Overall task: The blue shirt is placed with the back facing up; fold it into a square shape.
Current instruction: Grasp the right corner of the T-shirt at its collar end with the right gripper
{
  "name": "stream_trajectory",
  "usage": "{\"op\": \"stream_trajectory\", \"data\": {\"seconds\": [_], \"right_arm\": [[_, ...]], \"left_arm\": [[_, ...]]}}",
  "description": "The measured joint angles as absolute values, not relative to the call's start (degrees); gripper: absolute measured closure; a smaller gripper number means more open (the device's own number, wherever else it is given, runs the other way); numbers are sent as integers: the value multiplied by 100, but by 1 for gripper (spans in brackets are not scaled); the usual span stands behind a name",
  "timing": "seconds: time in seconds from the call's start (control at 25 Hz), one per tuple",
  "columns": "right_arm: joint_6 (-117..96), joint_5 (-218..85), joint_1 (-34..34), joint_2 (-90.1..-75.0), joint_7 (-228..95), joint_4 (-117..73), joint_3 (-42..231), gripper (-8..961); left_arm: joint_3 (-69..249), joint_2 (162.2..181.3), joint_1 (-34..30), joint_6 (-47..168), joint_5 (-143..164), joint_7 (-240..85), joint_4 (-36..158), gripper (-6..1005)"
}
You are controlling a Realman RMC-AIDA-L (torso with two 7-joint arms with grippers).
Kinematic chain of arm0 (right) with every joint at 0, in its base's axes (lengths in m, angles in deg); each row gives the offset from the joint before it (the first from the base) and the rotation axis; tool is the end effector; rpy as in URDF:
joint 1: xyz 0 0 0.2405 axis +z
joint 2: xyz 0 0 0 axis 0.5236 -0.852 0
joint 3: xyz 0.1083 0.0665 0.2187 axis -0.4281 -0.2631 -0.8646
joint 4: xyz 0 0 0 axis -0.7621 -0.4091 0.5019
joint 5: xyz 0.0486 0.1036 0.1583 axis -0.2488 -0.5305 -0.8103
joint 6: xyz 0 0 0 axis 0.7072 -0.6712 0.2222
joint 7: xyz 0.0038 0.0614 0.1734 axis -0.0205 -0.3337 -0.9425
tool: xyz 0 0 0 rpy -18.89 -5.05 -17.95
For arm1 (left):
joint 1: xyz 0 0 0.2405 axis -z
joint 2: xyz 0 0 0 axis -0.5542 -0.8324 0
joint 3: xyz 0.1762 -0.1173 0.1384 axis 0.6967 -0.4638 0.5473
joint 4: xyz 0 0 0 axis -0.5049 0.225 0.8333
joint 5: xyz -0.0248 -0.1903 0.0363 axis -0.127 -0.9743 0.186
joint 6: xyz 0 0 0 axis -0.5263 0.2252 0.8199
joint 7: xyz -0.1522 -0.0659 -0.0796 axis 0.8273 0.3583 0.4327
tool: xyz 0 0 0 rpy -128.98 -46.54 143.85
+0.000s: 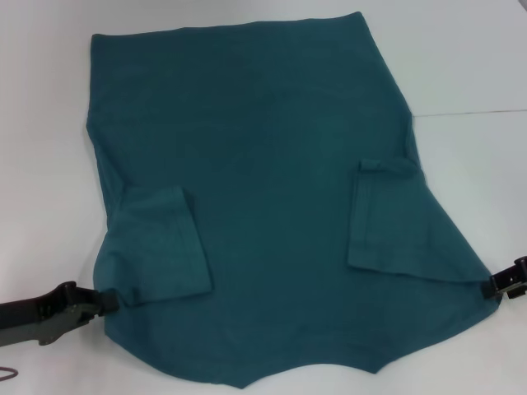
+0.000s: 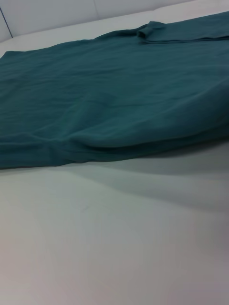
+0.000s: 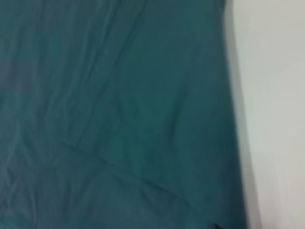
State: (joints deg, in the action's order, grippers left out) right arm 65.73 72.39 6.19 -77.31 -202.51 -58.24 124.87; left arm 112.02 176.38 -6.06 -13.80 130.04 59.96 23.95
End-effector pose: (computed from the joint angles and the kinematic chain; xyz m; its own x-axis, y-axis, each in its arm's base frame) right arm 0.3402 0.3514 0.0427 0.2249 -0.9651 -0.1340 -0.9201 -0.1651 -0.3552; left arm -0.3104 0.3211 -0.0284 -0.1102 0.8899 0.4426 0.9854 0.0397 0.1656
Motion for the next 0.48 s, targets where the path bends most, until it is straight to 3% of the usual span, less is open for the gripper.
{"op": "stream_trajectory", "data": {"seconds": [0.48], "right_arm": [[6399,7243,738,-7885,-20337,-5790,12780,444]], "left_arm": [[11202,17642,-605,-1333,13004,5998,2395,978]]}}
